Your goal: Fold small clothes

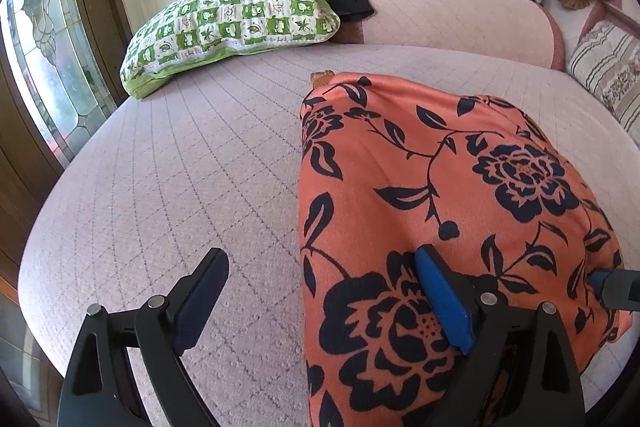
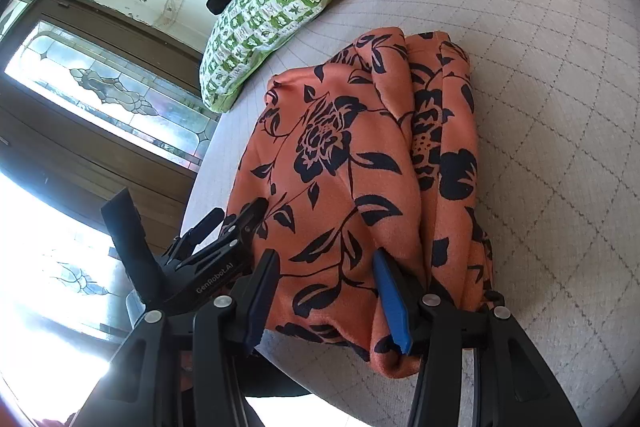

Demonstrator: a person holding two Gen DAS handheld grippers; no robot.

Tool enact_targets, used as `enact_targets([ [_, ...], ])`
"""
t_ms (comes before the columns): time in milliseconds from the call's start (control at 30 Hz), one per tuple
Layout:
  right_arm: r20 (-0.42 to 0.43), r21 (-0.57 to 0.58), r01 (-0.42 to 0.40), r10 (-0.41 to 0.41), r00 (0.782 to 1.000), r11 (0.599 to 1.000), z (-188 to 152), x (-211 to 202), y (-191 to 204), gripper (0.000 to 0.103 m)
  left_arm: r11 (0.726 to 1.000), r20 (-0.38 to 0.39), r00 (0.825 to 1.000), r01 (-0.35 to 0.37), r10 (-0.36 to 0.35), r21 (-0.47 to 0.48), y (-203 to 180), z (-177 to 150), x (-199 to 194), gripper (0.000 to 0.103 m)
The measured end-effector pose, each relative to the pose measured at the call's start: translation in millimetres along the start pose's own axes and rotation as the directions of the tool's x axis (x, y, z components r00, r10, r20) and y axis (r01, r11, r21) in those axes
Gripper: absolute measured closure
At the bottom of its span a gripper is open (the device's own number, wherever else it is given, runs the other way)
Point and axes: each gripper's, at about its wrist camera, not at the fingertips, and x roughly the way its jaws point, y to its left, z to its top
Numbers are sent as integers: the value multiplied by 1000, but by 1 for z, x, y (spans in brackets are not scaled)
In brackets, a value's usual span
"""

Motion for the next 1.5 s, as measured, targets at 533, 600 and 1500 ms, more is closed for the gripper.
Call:
enact_targets([
  [533,205,-94,-27,46,978,995,-2,-54,24,48,995,7,998,-67,67,-80,40,43,-80,9],
  [600,251,-103,-7,32,967,995,0,-63,25,46,991,42,996,-71,76,-113,49,52,-95,9],
  [1500,472,-128,151,-73,878,980,10,-103,42,44,937,244,935,-179,257,-298,116,106,-203,9],
])
